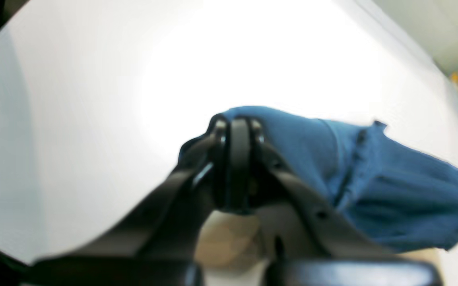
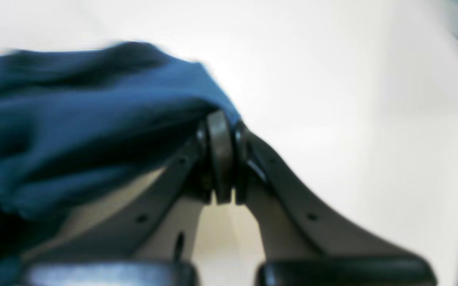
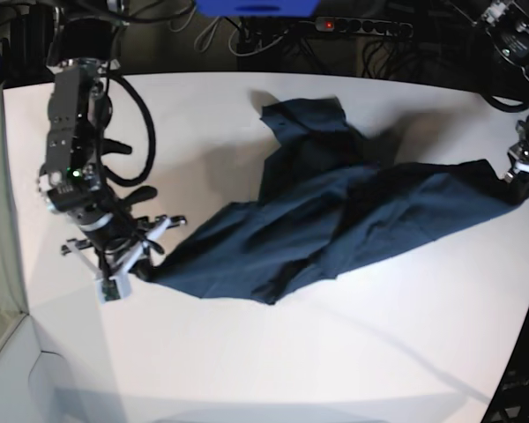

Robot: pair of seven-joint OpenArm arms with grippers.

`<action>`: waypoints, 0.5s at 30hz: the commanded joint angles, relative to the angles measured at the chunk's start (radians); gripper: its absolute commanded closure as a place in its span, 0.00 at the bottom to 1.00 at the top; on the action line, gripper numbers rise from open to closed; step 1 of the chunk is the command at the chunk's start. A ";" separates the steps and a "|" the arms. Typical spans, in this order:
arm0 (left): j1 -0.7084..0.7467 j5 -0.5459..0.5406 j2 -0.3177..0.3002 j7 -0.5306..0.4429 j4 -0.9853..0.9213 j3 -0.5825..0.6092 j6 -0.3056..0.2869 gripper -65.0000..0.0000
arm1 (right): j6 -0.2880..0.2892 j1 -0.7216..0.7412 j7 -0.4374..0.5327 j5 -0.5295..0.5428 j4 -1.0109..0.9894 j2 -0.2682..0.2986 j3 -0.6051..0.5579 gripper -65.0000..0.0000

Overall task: Layout the t-shirt on the table in an organized manner, then fold the t-shirt properly
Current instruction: 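Pull both grippers apart, stretching the shirt between them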

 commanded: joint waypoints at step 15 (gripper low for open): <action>-0.219 -0.024 -0.062 -0.018 -0.235 -0.012 0.002 1.00 | 0.005 0.229 -0.125 0.014 0.123 0.027 0.059 1.00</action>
